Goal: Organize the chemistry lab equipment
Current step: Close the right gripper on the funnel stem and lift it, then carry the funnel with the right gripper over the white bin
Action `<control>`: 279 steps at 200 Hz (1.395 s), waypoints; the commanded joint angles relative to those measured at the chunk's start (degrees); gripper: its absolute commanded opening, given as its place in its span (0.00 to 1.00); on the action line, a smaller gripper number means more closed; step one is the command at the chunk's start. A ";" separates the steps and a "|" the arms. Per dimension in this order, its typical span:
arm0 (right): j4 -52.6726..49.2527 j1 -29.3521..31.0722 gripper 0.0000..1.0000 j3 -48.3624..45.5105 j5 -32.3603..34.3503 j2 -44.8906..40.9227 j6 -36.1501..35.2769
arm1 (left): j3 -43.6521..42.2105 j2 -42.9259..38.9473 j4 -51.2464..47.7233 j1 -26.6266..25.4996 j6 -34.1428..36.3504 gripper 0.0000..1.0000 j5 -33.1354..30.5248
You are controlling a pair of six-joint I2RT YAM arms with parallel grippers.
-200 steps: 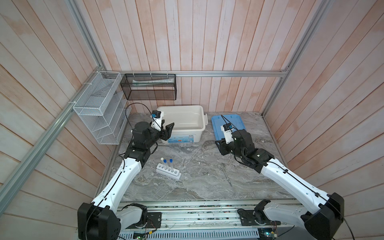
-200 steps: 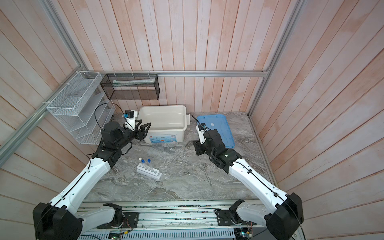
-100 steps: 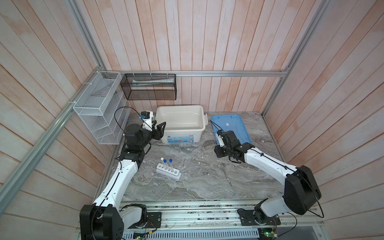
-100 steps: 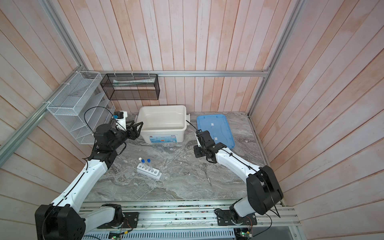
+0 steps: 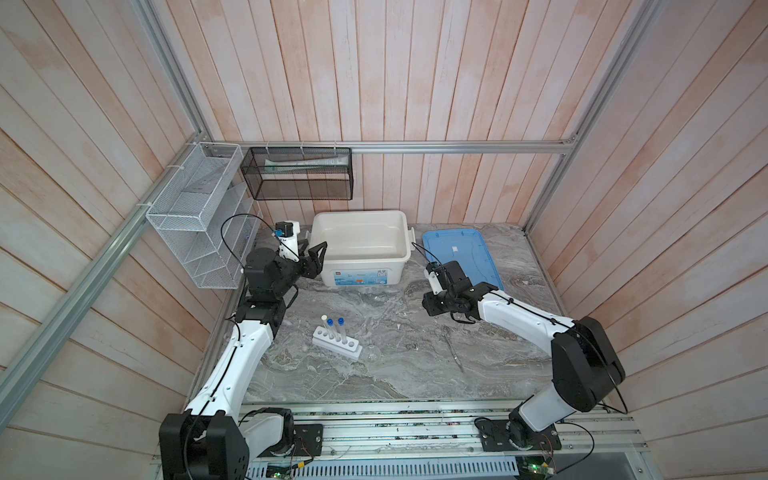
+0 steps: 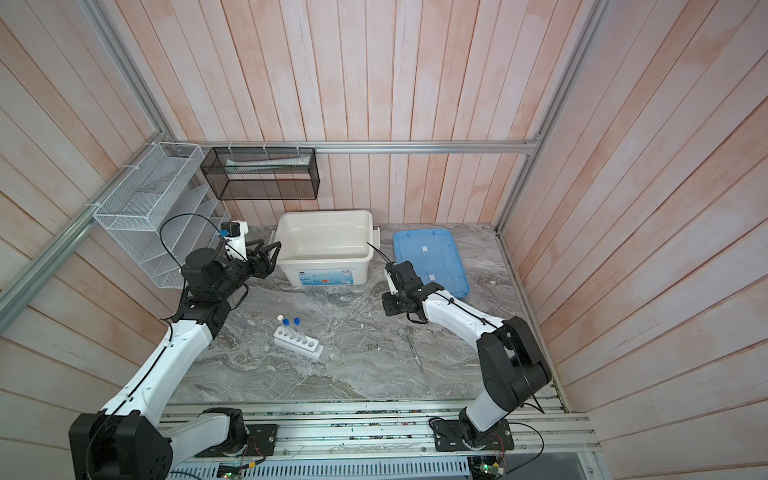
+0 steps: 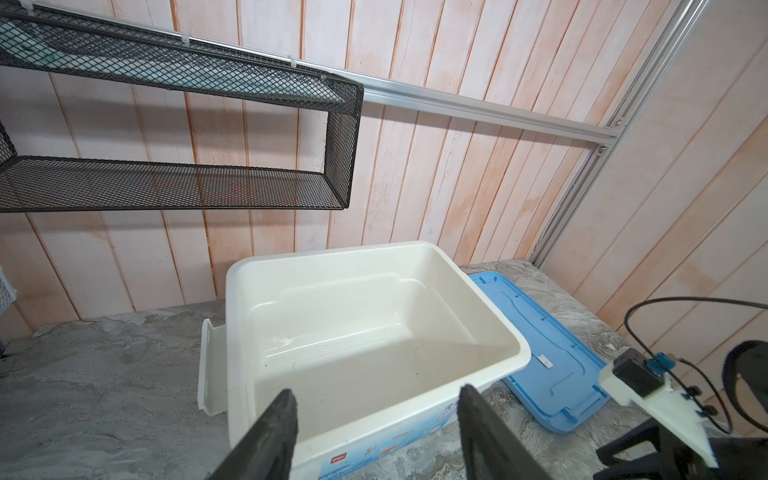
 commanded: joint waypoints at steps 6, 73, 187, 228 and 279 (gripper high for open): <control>0.76 -0.06 0.36 1.18 -0.46 1.01 0.09 | -0.68 -0.84 1.33 0.48 -0.34 0.63 1.27; 0.63 0.05 0.17 1.78 0.72 1.42 0.35 | -0.59 -1.02 1.02 1.00 -0.03 0.63 1.18; -15.20 1.73 0.04 26.59 1.89 1.00 -6.49 | -0.68 -0.87 0.80 1.17 0.24 0.63 0.39; -18.40 1.70 0.05 37.13 0.92 1.54 -10.17 | -0.50 -0.69 0.69 1.18 -0.03 0.63 0.66; -14.70 1.68 0.05 48.41 -3.03 8.57 -13.09 | -0.64 -0.54 0.72 1.19 -0.47 0.63 1.27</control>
